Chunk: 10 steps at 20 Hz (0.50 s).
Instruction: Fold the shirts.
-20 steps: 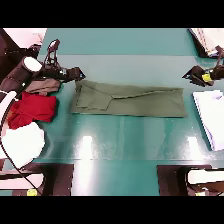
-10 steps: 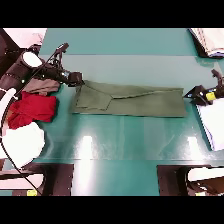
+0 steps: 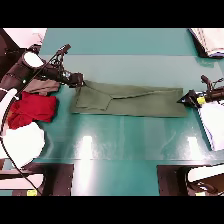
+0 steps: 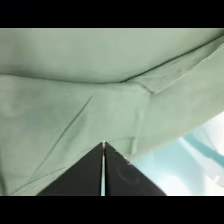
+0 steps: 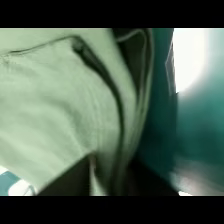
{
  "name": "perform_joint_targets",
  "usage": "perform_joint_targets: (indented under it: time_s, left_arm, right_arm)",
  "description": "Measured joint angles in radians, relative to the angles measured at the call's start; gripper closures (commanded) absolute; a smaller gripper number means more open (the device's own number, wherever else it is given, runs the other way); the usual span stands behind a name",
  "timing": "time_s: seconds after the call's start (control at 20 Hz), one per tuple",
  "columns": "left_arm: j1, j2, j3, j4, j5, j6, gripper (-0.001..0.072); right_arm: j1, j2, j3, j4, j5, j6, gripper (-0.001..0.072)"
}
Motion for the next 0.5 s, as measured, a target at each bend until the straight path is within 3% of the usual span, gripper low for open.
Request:
perform_joint_targets:
  time_s: [0.2,0.5]
  left_arm:
    - [-0.054,-0.056,0.029,-0.051,0.031,-0.007,0.0679]
    - [-0.249,-0.288,0.262,-0.070,0.065,-0.009,0.0679]
  right_arm:
    - [0.023,-0.002,0.076,-0.005,0.058,-0.006,0.0695]
    - [0.117,0.091,0.286,0.006,0.210,0.098,0.0696]
